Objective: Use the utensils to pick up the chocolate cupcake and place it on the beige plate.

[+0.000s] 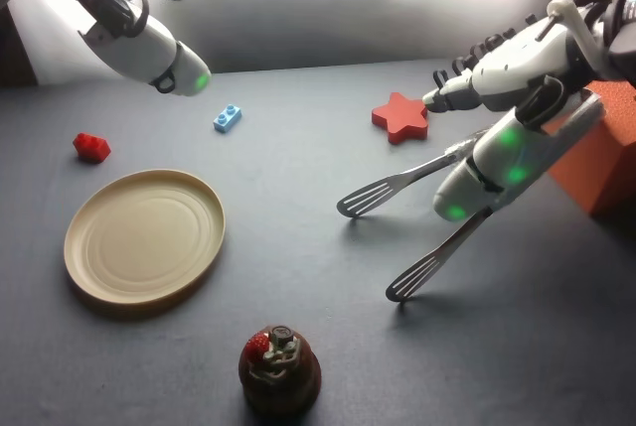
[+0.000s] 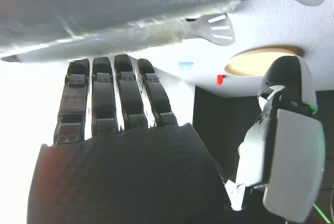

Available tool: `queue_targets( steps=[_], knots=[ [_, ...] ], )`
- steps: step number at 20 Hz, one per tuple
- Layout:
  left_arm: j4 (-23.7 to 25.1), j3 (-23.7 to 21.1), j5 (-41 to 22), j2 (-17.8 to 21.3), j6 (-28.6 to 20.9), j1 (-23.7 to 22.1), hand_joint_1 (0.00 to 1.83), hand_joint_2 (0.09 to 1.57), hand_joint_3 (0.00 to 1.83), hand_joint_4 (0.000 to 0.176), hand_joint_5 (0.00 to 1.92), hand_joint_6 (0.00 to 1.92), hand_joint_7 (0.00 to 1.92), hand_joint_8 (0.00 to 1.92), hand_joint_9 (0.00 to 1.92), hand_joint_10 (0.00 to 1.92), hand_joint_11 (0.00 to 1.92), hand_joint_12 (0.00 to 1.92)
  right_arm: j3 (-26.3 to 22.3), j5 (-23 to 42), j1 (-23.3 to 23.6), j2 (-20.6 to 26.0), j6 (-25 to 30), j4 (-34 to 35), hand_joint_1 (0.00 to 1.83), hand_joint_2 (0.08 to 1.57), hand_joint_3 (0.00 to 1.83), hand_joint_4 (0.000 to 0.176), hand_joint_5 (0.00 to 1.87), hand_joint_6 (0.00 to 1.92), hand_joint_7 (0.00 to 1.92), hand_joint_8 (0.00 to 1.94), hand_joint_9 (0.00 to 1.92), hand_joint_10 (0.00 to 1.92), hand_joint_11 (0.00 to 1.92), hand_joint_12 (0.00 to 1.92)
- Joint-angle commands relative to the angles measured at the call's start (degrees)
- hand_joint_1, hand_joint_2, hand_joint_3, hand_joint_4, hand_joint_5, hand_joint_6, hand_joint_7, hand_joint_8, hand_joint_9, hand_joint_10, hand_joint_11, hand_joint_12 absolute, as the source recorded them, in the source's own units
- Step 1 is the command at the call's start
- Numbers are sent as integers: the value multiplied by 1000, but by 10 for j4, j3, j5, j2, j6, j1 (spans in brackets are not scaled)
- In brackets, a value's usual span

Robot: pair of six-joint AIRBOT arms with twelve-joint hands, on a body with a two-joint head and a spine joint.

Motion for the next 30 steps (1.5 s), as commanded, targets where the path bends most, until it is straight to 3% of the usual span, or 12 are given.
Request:
queue_targets(
  steps=[1, 12, 18, 22, 30],
  knots=[
    [30, -1, -33, 5, 4, -7, 26, 1132, 2, 0, 206, 2, 207, 3, 168, 0, 0, 396, 2, 42, 2, 4, -3, -10, 237, 795, 0, 0, 0, 0, 0, 0, 0, 0, 11, 6],
    [30, -1, -34, 5, 4, -7, 29, 1123, 0, 0, 238, 0, 231, 0, 193, 1, 0, 443, 1, 57, -12, 5, -30, -10, 329, 854, 5, 0, 0, 0, 0, 0, 0, 0, 10, 4],
    [30, -1, -34, 5, 4, -7, 8, 1130, 0, 0, 251, 4, 240, 4, 190, 0, 0, 439, 2, 64, -24, 7, -46, -10, 365, 1083, 47, 0, 0, 0, 0, 0, 0, 0, 0, 0],
    [30, -1, -35, 5, 4, -7, 0, 1129, 1, 0, 243, 0, 243, 0, 206, 2, 0, 535, 2, 68, -30, 7, -52, -11, 418, 1086, 35, 0, 0, 0, 0, 0, 0, 0, 0, 0],
    [30, -1, -35, 5, 4, -7, 2, 1137, 1, 0, 239, 5, 226, 4, 178, 3, 0, 425, 2, 64, -33, 13, -53, -10, 590, 1054, 5, 0, 0, 0, 0, 0, 0, 0, 0, 0]
  ],
)
